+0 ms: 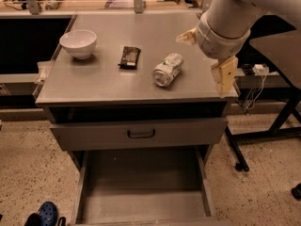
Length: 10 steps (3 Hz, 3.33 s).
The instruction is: Place 7up can into middle drawer
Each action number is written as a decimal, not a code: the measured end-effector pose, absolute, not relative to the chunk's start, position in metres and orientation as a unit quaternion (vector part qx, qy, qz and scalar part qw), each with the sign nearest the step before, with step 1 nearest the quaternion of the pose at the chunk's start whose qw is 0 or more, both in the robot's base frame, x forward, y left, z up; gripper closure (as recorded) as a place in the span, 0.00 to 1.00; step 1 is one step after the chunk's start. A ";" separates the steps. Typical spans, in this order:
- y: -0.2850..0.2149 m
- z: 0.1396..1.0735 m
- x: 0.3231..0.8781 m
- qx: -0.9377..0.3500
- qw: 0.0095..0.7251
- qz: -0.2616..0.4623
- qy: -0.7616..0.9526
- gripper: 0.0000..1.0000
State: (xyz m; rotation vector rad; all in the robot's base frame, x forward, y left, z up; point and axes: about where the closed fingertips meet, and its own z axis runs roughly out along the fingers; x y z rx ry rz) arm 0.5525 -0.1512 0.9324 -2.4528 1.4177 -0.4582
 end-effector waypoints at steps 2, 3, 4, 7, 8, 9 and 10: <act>-0.116 0.925 0.615 -0.924 0.091 -0.138 0.346 0.00; -0.103 0.905 0.639 -0.953 0.074 -0.104 0.275 0.00; -0.096 0.879 0.648 -0.971 0.043 -0.077 0.223 0.00; -0.085 0.836 0.635 -0.978 0.005 -0.045 0.204 0.64; -0.083 0.855 0.624 -0.956 0.024 -0.069 0.283 0.87; -0.085 0.881 0.597 -0.927 0.047 -0.102 0.357 1.00; -0.078 0.878 0.538 -0.899 0.062 -0.083 0.425 1.00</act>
Offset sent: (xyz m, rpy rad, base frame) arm 0.1061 0.0568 -0.0171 -0.2217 0.1263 0.5332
